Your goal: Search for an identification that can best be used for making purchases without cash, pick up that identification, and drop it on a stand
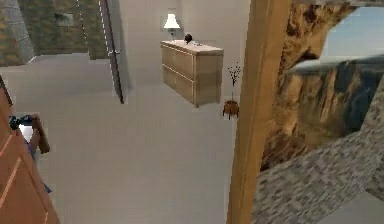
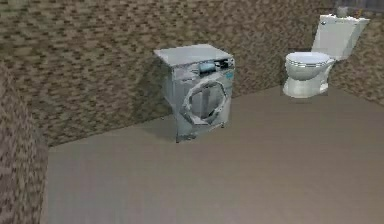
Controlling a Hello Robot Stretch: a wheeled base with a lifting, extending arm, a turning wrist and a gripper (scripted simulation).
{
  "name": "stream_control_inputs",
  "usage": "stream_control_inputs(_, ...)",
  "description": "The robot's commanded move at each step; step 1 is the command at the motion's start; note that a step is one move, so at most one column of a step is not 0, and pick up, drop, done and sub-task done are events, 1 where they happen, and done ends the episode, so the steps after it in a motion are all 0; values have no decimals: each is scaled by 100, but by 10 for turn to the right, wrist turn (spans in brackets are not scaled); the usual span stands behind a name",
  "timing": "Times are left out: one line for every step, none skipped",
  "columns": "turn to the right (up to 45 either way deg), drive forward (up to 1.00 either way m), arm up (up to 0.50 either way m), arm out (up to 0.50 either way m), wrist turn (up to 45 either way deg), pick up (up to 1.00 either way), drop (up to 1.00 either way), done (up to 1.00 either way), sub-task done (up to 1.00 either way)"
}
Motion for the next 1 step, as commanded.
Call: stream_control_inputs(-240, 0, 0, 0, 0, 0, 0, 0, 0)
